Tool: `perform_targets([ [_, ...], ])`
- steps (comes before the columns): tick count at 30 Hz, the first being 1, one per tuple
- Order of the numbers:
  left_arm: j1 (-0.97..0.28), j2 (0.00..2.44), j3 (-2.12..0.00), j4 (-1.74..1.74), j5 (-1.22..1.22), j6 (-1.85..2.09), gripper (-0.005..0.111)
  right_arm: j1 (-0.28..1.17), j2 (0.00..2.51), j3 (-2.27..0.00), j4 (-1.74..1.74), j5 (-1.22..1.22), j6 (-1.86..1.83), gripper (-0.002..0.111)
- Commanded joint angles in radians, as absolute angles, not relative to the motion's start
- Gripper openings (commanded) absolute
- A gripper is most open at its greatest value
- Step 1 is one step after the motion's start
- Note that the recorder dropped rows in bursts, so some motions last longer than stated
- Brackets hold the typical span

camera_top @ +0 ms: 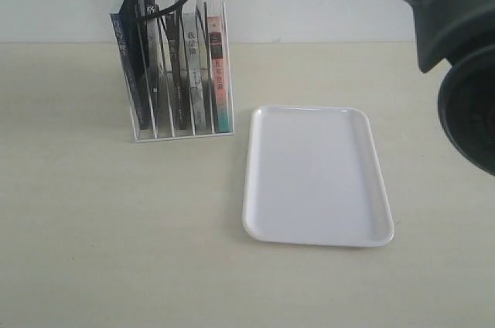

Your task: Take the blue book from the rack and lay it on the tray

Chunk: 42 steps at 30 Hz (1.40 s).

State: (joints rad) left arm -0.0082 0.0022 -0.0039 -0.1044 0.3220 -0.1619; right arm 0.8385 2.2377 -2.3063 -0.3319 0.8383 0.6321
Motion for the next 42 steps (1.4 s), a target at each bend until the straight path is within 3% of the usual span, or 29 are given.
perform_targets([
  [1,-0.012,0.000,0.000,-0.105,0.313,-0.155,0.006,0.838,2.215,-2.315,-0.348,0.782,0.626,0.000],
  [28,-0.012,0.000,0.000,-0.105,0.313,-0.155,0.006,0.838,2.282,-2.315,-0.398,0.714,0.618,0.001],
  [32,-0.012,0.000,0.000,-0.105,0.313,-0.155,0.006,0.838,2.314,-2.315,-0.395,0.708,0.601,0.012],
  [36,-0.012,0.000,0.000,-0.105,0.313,-0.155,0.006,0.838,2.335,-2.315,-0.390,0.715,0.596,0.034],
  [42,-0.012,0.000,0.000,-0.105,0.313,-0.155,0.006,0.838,2.305,-2.315,-0.349,0.768,0.592,0.037],
])
